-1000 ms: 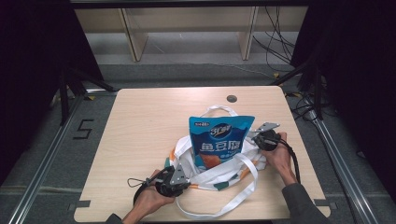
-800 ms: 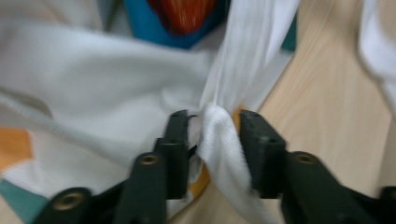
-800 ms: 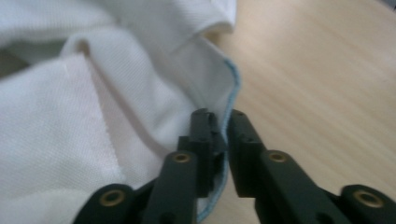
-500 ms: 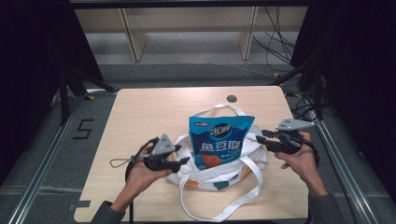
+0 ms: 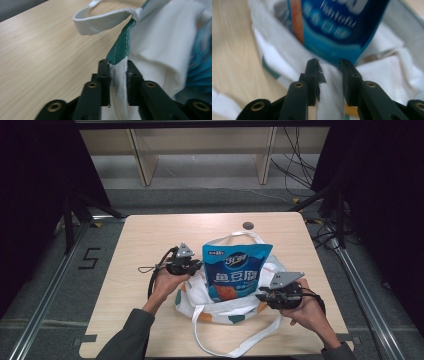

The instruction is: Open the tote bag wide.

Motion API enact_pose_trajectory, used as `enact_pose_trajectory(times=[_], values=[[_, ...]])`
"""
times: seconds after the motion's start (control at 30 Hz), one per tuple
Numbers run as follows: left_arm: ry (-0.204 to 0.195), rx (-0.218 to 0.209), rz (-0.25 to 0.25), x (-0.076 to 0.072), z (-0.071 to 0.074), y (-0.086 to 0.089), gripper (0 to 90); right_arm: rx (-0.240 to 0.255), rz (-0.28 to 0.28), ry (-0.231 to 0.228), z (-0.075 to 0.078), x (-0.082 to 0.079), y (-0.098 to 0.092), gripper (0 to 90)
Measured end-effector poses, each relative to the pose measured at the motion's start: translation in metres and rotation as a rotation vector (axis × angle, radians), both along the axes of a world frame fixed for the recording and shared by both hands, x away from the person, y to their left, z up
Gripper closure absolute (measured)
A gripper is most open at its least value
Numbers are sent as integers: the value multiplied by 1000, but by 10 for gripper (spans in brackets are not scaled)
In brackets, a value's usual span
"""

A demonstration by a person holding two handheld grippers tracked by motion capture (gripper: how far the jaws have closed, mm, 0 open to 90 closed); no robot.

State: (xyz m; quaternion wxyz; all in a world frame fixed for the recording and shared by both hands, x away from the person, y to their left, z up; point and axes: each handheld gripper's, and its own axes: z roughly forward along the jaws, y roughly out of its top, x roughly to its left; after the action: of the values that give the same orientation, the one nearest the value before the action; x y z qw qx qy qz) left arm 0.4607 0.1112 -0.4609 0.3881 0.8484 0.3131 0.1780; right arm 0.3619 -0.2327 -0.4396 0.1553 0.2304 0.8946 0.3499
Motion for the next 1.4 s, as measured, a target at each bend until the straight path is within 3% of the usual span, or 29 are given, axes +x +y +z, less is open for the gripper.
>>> enact_pose_trajectory(times=[0.17,0.27,0.3,0.37,0.43,0.5,0.53,0.57,0.6,0.63,0.67,0.73,0.8,0.9,0.93,0.97,1.0,1.03,1.07,1.1,1.13,1.17,1.2,1.23,1.3,1.33,1.4], values=[[61,17,42,16,-24,5,853,-94,33,66,-18,-11,-4,786],[98,7,60,21,-34,5,855,-103,-7,103,-32,-18,-9,790],[100,11,61,23,-37,4,855,-87,-5,102,-35,-19,-10,791],[110,23,79,24,-43,0,856,-106,-3,84,-43,-21,-9,793],[76,65,74,22,-41,-4,855,-126,-26,115,-50,-25,-3,791],[60,90,95,18,-32,-2,724,-125,-31,113,-49,-26,-2,787],[56,77,99,14,-26,0,635,-122,-34,103,-48,-23,-4,781],[51,58,100,10,-18,3,581,-99,-51,131,-47,-25,-4,771],[51,58,100,10,-18,3,517,-93,-32,100,-46,-22,-7,742],[26,14,116,0,-6,5,467,-60,-39,117,-42,-23,-8,687],[-7,-28,123,-8,2,4,454,-35,-42,114,-39,-22,-9,639],[-21,-31,115,-14,8,4,453,30,-60,90,-28,-21,-12,586],[-53,-72,65,-37,22,4,490,89,-59,81,-14,-21,-18,573],[3,-90,-18,-57,16,1,627,168,-85,35,1,-21,-24,586],[32,-67,-65,-64,8,1,661,175,-97,31,2,-20,-25,615],[49,-64,-88,-69,1,1,718,168,-109,6,0,-17,-26,654],[49,-64,-88,-69,1,1,765,147,-135,17,-3,-17,-26,699],[89,7,-119,-80,-15,-1,776,114,-127,10,-8,-14,-26,762],[89,7,-119,-80,-15,-1,790,83,-130,15,-15,-13,-24,812],[107,78,-142,-86,-31,-4,799,43,-121,4,-22,-10,-22,838],[110,72,-142,-88,-39,-5,802,21,-124,4,-28,-9,-19,851],[110,72,-142,-88,-39,-5,801,-58,-122,27,-35,-7,-15,864],[128,67,-139,-85,-37,-5,798,-79,-128,6,-45,-5,-10,875],[117,73,-145,-83,-36,-4,793,-103,-123,13,-48,-4,-7,883],[111,65,-126,-84,-38,-5,795,-121,-124,7,-51,-2,-4,884],[104,74,-125,-86,-38,-5,795,-139,-119,25,-48,-2,-4,884],[86,90,-126,-89,-38,-6,791,-115,-127,0,-50,-3,-5,885]])
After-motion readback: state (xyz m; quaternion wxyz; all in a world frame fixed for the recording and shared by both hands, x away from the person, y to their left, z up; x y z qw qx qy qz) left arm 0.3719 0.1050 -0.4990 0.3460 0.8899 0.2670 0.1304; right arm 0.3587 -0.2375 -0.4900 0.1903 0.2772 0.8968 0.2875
